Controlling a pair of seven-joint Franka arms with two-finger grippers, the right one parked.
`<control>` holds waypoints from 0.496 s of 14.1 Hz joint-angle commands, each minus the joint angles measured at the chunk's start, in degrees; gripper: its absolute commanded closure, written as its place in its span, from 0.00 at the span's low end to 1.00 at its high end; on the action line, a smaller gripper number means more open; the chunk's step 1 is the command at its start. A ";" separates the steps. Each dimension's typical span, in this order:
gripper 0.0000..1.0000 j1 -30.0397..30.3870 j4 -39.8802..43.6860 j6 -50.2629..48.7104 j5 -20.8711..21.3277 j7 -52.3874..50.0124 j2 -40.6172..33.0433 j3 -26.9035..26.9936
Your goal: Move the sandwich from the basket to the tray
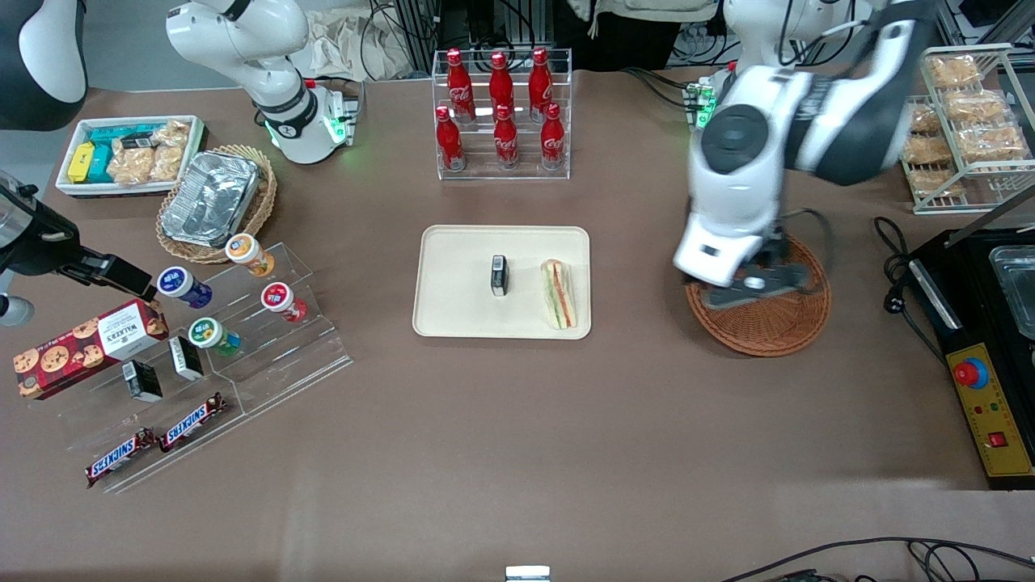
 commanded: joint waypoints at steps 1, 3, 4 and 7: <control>0.00 7.04 0.52 -0.75 -1.07 1.81 -2.86 -0.76; 0.00 12.15 0.52 -1.10 -2.99 9.15 -4.70 -0.76; 0.00 13.48 0.52 -1.88 -5.53 17.47 -6.19 0.46; 0.00 13.49 0.52 -4.00 -15.54 42.97 -9.18 10.29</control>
